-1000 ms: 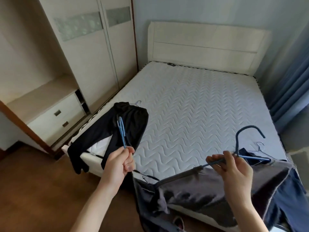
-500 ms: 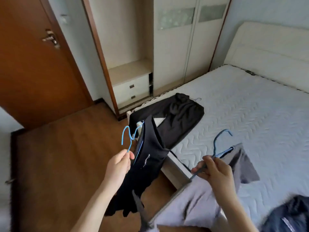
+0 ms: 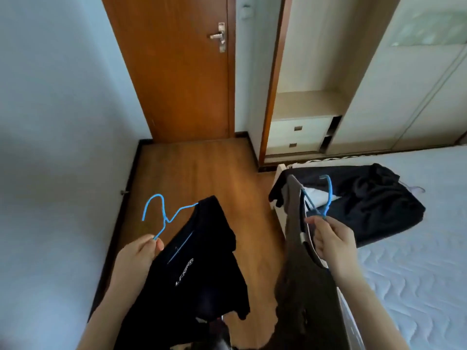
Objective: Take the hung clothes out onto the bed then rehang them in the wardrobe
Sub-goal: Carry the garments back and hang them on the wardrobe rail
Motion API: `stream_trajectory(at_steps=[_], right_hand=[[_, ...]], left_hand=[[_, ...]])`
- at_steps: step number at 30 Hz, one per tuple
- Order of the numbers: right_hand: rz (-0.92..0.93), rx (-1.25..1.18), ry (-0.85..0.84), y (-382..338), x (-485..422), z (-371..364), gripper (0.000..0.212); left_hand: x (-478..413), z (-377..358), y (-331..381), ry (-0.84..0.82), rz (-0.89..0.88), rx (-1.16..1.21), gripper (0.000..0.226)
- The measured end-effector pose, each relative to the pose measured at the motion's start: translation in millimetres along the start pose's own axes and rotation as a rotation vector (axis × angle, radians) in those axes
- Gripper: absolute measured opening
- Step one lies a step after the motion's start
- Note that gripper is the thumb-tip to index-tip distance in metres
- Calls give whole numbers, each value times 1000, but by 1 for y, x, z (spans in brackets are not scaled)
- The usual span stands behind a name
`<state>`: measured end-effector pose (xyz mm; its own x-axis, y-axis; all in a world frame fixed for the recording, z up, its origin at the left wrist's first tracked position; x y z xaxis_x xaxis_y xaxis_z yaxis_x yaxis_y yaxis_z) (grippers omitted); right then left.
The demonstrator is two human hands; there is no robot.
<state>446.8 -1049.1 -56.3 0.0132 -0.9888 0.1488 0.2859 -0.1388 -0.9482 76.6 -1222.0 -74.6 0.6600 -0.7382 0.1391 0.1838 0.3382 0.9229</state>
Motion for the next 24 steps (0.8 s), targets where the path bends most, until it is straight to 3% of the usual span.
stream_trajectory(at_steps=[6, 14, 24], right_hand=[[-30, 224, -14, 13, -100, -86, 20], [-40, 447, 99, -19, -205, -141, 29], [-79, 362, 160, -43, -388, -207, 21]], left_hand=[[-88, 34, -46, 147, 95, 46, 25], [-255, 27, -14, 62, 105, -41, 33], [-499, -63, 26, 22, 142, 59, 28]])
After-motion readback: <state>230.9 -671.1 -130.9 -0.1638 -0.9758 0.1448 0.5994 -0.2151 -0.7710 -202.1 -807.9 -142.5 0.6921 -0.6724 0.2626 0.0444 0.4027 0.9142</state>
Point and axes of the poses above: each hand's wrist, its own x-axis away from the middle knuckle, its own z-axis out of the back of the hand, y = z × x, the point moved 8 cm from there along -x, towards the middle knuckle, and after that the axes turned 8 degrees about x, right-handed, at the moved point
